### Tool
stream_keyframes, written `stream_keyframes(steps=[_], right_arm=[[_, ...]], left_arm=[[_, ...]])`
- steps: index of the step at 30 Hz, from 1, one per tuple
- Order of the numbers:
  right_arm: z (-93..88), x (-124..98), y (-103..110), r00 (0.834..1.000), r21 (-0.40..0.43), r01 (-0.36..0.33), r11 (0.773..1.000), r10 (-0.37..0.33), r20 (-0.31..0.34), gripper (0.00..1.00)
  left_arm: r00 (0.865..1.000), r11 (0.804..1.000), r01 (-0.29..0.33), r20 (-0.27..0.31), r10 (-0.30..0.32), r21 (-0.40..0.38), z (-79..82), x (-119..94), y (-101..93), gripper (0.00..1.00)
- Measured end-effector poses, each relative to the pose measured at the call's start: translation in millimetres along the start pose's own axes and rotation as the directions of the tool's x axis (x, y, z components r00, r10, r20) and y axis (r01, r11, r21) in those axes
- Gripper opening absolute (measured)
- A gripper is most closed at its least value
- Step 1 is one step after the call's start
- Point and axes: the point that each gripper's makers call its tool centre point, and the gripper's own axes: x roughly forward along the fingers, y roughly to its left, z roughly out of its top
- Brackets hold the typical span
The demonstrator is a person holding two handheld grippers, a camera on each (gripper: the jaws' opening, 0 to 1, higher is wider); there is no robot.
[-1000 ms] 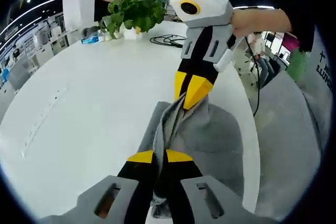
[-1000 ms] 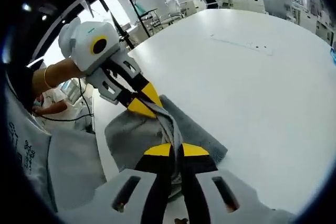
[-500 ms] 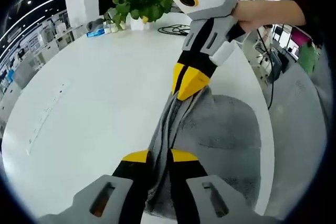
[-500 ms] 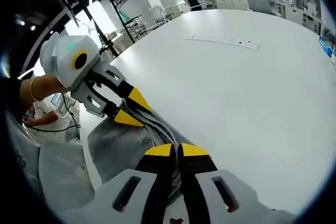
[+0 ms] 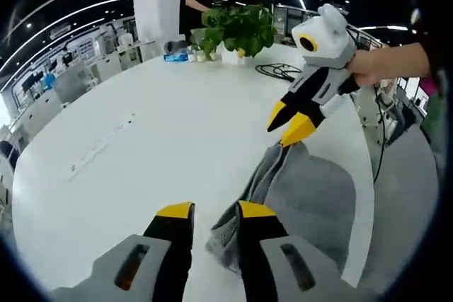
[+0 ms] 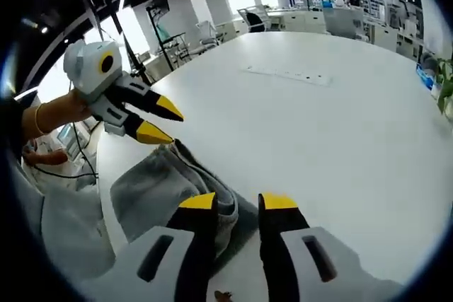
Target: Fold the towel on the table until its edges align and the towel forms a compact rectangular stack.
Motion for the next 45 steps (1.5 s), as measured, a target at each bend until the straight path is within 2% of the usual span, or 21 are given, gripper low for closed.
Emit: stream_keyframes(steps=[2,6,8,11,14,20,26,32,36,45], right_arm=[[-2.8,-3.1,2.1,1.000,0.005,-0.004,1.000,0.004,0.002,0.25],[-8.4,-8.3,8.1,1.000,0.011,-0.005,1.000,0.005,0.011,0.28],[-11.2,-9.9,10.1,1.000,0.014,-0.005,1.000,0.005,0.012,0.28],[-16.1,-13.2,14.3,1.000,0.020,-0.007,1.000,0.007,0.016,0.29],[-21.1,-16.0,17.2,1.000,0.027,-0.003,1.000,0.003,0.020,0.29],[-30.8,-16.9,20.2,1.000,0.054,0.004,0.999,-0.005,0.020,0.30],[-44.9,-11.0,19.3,1.000,0.094,0.016,0.995,-0.016,-0.001,0.30],[-54.4,-5.0,13.2,0.999,0.121,0.042,0.992,-0.040,-0.014,0.28],[-56.9,-2.2,12.1,0.999,0.139,0.038,0.989,-0.036,-0.016,0.27],[-62.4,7.5,10.7,0.999,0.160,0.030,0.987,-0.026,-0.026,0.25]], left_arm=[[1.000,1.000,-0.006,0.000,0.006,-0.009,-2.1,-3.4,-0.1,0.25],[0.999,0.997,-0.033,0.010,0.034,-0.075,-13.9,-15.3,-3.3,0.29],[0.998,0.994,-0.052,0.029,0.055,-0.099,-17.9,-18.1,-4.0,0.31],[0.996,0.984,-0.074,0.034,0.080,-0.159,-29.0,-22.0,-6.8,0.38],[0.995,0.979,-0.083,0.035,0.091,-0.188,-37.3,-24.6,-9.1,0.40],[0.995,0.972,-0.097,-0.015,0.096,-0.214,-59.8,-25.7,-13.5,0.39],[0.996,0.948,-0.094,-0.024,0.091,-0.304,-69.9,-22.6,-15.4,0.37],[0.996,0.941,-0.085,-0.033,0.079,-0.326,-74.2,-15.1,-20.4,0.34],[0.997,0.941,-0.081,-0.038,0.073,-0.329,-75.8,-11.3,-21.1,0.32],[0.998,0.926,-0.057,-0.033,0.049,-0.374,-82.0,-2.3,-22.3,0.27]])
